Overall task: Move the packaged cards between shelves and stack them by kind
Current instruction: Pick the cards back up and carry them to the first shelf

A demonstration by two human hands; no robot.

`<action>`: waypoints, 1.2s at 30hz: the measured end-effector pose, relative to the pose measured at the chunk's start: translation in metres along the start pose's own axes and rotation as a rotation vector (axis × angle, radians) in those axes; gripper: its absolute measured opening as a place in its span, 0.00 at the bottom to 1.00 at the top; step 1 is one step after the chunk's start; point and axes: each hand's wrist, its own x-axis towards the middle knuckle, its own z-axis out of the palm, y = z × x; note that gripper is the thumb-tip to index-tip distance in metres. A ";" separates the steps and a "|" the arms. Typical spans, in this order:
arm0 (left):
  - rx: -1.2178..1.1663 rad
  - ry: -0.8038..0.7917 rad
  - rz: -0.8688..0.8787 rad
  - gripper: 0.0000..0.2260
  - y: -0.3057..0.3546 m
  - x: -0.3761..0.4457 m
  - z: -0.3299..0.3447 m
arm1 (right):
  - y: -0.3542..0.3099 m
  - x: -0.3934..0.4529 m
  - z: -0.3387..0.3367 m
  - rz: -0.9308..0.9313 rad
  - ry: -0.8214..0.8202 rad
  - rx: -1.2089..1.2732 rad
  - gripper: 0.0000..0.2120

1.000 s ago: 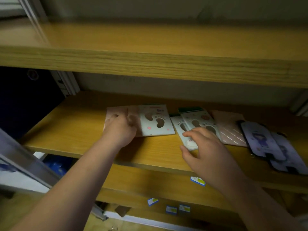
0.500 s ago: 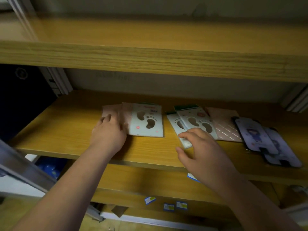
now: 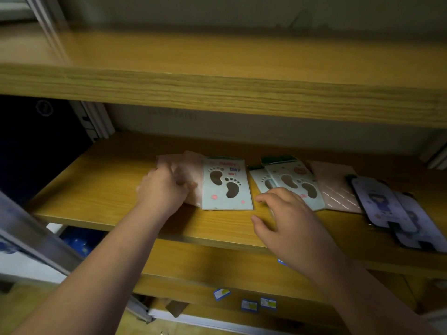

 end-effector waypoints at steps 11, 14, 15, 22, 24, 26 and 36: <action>-0.712 0.130 -0.076 0.15 -0.039 -0.011 -0.037 | -0.019 0.034 0.008 0.134 -0.078 -0.226 0.27; -0.750 0.195 -0.017 0.12 -0.040 -0.027 -0.046 | -0.040 0.053 0.020 0.196 -0.189 -0.286 0.40; -0.768 0.192 -0.006 0.11 -0.040 -0.032 -0.048 | -0.046 0.058 0.024 0.222 -0.238 -0.312 0.45; -0.954 0.161 -0.016 0.10 -0.037 -0.057 -0.047 | -0.065 0.073 0.044 0.299 -0.327 -0.358 0.59; -1.034 0.126 -0.048 0.10 -0.039 -0.058 -0.047 | -0.065 0.073 0.044 0.296 -0.286 -0.292 0.58; -1.113 0.095 -0.091 0.11 -0.041 -0.059 -0.048 | -0.063 0.071 0.041 0.304 -0.255 -0.213 0.57; -1.376 -0.065 -0.179 0.11 -0.028 -0.066 -0.044 | -0.023 0.057 0.012 0.552 -0.139 0.888 0.26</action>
